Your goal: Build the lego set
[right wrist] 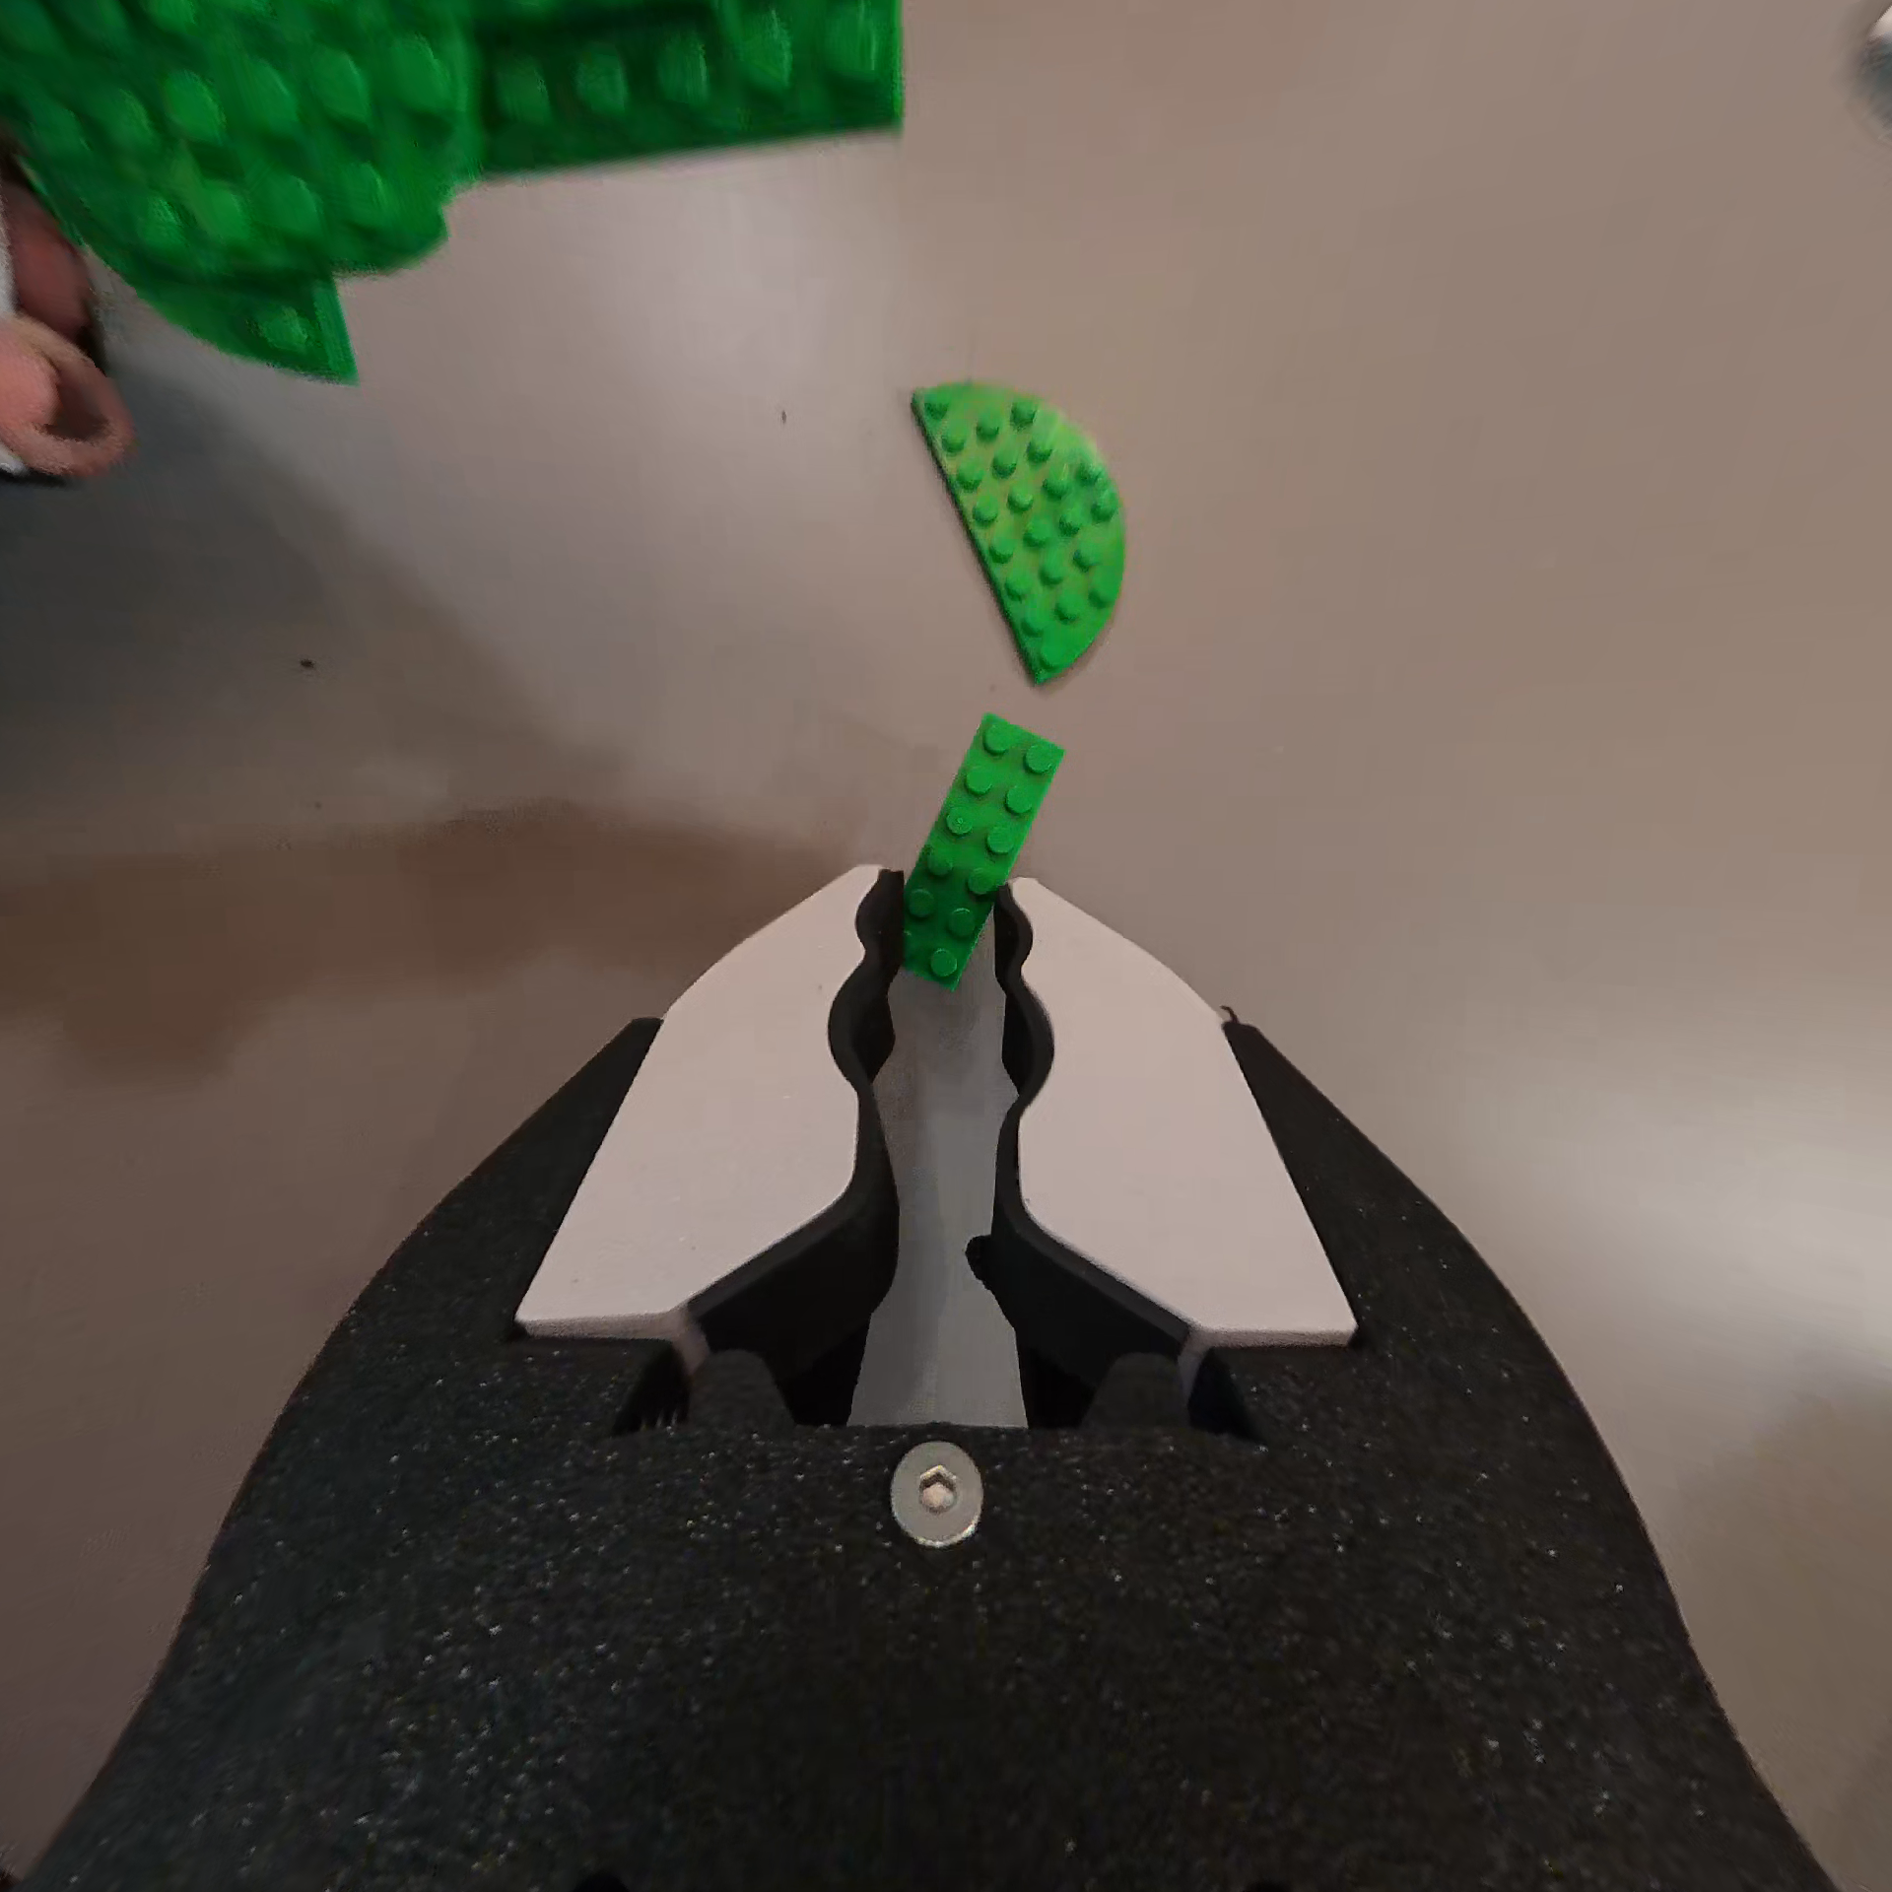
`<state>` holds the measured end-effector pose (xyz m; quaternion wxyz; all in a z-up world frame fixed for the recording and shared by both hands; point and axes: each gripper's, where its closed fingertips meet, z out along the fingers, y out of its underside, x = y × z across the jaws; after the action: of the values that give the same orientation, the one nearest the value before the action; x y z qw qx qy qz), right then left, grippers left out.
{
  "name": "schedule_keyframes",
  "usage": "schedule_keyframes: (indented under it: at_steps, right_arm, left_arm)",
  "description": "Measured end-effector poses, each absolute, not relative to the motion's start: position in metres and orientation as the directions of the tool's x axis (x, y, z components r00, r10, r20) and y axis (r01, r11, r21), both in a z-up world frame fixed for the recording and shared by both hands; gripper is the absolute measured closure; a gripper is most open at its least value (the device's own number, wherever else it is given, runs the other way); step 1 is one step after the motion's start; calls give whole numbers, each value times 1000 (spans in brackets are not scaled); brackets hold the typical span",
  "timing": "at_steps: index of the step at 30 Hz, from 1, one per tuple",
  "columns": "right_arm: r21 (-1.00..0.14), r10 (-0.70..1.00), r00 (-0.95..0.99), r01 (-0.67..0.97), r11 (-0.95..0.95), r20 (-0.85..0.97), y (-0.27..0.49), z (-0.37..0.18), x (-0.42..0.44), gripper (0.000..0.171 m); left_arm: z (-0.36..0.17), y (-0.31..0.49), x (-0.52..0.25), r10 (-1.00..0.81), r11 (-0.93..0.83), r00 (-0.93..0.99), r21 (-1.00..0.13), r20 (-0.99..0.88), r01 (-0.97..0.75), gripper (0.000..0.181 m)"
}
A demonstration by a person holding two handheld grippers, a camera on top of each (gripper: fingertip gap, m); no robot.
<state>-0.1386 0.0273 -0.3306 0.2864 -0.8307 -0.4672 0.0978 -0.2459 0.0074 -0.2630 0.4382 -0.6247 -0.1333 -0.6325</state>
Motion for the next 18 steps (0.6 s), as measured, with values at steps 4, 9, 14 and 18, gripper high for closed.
schedule_keyframes:
  at_steps: [4, 9, 14, 18]
  right_arm:
    - [-672, 845, 509, 685, -281, 165, 38, -290, -144, 155]
    - [-759, 877, 430, 639, -128, 214, 36, -244, -157, 155]
    - [-730, 919, 335, 679, -82, 209, 24, -243, -168, 155]
    - [-673, 935, 290, 735, -81, 205, 19, -254, -172, 155]
  left_arm:
    - [-263, 2, -239, -333, -606, 68, -269, 941, 748, 174]
    - [-270, -2, -230, -289, -628, 37, -219, 956, 747, 174]
    - [-272, -6, -224, -292, -612, 37, -217, 956, 761, 174]
    - [-272, -8, -224, -302, -594, 49, -228, 952, 772, 174]
